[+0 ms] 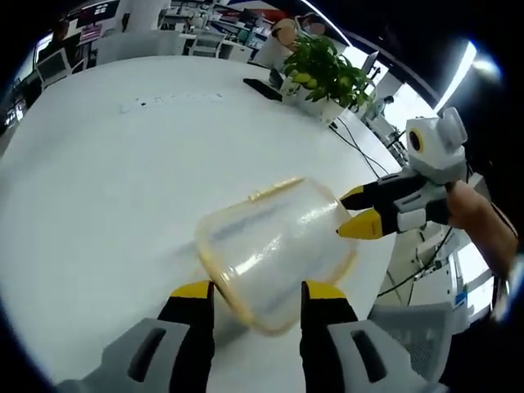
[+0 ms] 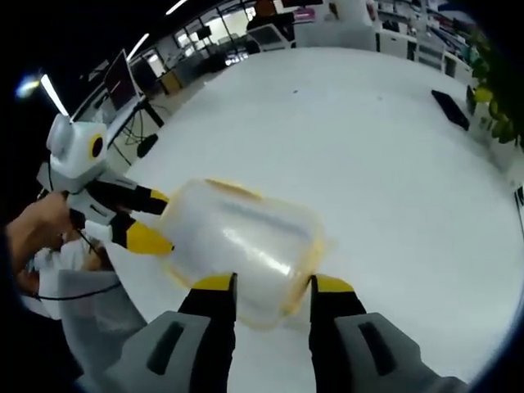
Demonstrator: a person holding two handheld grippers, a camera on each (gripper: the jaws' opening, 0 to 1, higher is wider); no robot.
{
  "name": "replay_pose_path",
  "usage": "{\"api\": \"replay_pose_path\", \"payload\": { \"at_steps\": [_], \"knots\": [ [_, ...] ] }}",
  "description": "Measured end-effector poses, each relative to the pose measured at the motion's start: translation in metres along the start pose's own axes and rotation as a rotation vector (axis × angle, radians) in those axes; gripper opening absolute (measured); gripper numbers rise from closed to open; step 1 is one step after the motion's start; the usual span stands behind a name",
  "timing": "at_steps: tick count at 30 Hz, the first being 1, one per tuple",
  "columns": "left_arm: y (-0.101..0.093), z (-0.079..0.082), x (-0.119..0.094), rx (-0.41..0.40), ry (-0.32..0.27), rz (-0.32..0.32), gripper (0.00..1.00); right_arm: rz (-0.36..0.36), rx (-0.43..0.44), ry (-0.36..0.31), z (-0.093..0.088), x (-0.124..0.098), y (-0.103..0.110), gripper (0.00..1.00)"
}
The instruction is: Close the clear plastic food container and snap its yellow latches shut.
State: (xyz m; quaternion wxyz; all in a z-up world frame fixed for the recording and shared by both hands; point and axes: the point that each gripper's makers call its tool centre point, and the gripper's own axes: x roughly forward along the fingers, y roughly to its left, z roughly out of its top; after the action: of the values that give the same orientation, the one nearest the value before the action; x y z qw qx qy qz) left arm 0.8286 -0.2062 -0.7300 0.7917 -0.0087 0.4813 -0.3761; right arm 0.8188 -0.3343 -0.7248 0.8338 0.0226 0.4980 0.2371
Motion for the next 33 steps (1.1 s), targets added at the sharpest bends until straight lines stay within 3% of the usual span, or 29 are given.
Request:
{"api": "replay_pose_path", "payload": {
  "at_steps": [33],
  "knots": [
    [0.022, -0.043, -0.038, -0.017, 0.013, 0.010, 0.35, 0.005, -0.020, 0.025, -0.015, 0.012, 0.058, 0.31]
  ]
}}
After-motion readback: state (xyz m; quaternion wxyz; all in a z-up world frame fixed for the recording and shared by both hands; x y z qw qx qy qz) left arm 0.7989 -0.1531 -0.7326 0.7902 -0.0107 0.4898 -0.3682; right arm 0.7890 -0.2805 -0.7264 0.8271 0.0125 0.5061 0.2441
